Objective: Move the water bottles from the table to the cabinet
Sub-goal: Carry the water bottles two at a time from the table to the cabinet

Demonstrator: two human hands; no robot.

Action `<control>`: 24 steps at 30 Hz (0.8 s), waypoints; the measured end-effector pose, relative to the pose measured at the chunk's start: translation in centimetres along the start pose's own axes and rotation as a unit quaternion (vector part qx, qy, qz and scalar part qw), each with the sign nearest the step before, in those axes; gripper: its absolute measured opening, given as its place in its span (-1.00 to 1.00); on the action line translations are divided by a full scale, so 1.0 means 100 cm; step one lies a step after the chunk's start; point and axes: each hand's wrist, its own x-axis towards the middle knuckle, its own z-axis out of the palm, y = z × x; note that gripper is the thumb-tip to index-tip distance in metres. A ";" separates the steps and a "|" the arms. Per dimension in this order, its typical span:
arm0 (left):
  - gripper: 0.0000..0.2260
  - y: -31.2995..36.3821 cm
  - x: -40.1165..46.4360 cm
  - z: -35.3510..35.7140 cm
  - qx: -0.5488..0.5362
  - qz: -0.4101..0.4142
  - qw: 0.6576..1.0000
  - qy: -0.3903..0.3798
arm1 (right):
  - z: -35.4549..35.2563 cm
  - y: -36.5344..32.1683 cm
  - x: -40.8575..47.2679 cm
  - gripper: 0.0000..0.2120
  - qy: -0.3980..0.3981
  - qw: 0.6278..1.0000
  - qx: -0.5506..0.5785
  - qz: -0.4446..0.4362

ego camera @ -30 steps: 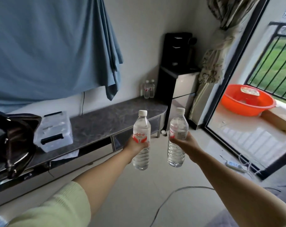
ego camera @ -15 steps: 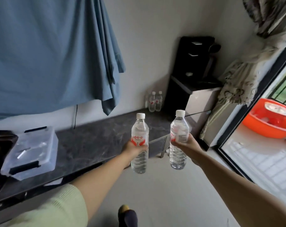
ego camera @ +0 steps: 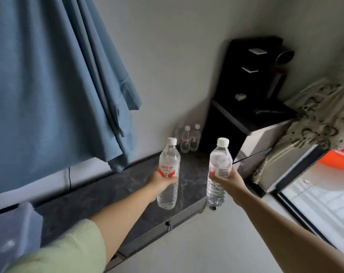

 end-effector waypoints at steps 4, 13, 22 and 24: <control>-0.47 0.017 0.064 0.008 0.006 -0.006 1.000 -0.011 | 0.004 0.002 0.079 -0.43 -0.009 0.999 -0.041 0.015; -0.50 0.069 0.216 0.035 -0.005 -0.003 1.000 0.002 | 0.024 -0.009 0.262 -0.45 -0.021 0.997 -0.061 0.052; -0.49 0.039 0.357 0.072 -0.057 -0.042 0.996 0.061 | 0.083 0.059 0.367 -0.48 0.017 0.990 -0.037 0.135; -0.45 0.028 0.385 0.078 -0.064 -0.047 0.995 0.062 | 0.096 0.075 0.386 -0.44 0.028 0.988 -0.025 0.151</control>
